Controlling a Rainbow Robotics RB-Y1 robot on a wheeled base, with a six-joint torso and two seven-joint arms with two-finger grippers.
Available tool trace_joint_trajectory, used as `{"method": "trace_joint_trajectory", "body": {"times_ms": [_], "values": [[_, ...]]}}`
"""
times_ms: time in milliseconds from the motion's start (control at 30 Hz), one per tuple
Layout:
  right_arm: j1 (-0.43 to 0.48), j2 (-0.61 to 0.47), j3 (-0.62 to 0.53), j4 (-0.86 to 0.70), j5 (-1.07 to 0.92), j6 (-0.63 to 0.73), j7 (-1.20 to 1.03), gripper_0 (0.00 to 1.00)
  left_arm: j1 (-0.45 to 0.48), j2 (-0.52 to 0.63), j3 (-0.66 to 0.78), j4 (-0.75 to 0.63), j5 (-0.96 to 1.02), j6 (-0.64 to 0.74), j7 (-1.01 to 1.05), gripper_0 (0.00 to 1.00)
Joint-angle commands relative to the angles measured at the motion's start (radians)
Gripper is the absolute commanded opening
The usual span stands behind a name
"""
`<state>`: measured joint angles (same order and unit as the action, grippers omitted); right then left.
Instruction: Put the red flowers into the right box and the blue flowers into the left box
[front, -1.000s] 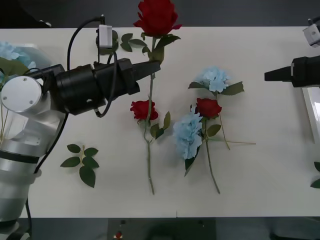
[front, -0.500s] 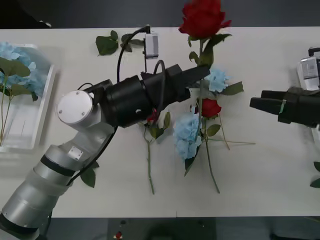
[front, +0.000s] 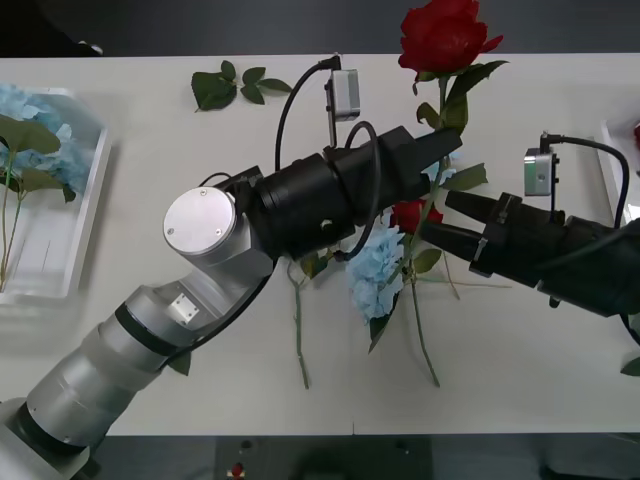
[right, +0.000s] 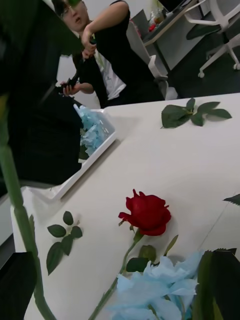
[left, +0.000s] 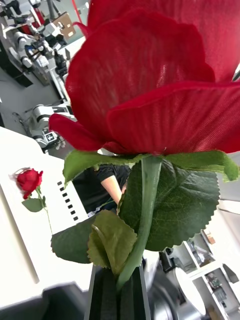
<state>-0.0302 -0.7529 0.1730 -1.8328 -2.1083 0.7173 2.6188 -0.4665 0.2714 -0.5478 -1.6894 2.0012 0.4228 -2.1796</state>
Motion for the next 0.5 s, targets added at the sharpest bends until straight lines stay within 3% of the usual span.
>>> {"method": "trace_joint_trajectory", "body": {"times_ms": [33, 300, 367, 500], "values": [[0.007, 0.038, 0.033, -0.036, -0.010, -0.038, 0.053, 1.00, -0.026, -0.018, 0.026, -0.010, 0.004, -0.024, 0.029, 0.00], [-0.023, 0.070, 0.069, -0.037, 0.028, -0.084, 0.058, 0.97, -0.024, -0.017, 0.049, -0.010, 0.018, -0.022, 0.029, 0.00], [-0.031, 0.083, 0.069, -0.037, 0.040, -0.088, 0.053, 0.86, -0.024, -0.015, 0.051, -0.010, 0.025, -0.022, 0.029, 0.00], [-0.042, 0.095, 0.077, -0.037, 0.040, -0.114, 0.052, 0.47, -0.024, -0.014, 0.055, -0.010, 0.028, -0.022, 0.029, 0.00]]}}
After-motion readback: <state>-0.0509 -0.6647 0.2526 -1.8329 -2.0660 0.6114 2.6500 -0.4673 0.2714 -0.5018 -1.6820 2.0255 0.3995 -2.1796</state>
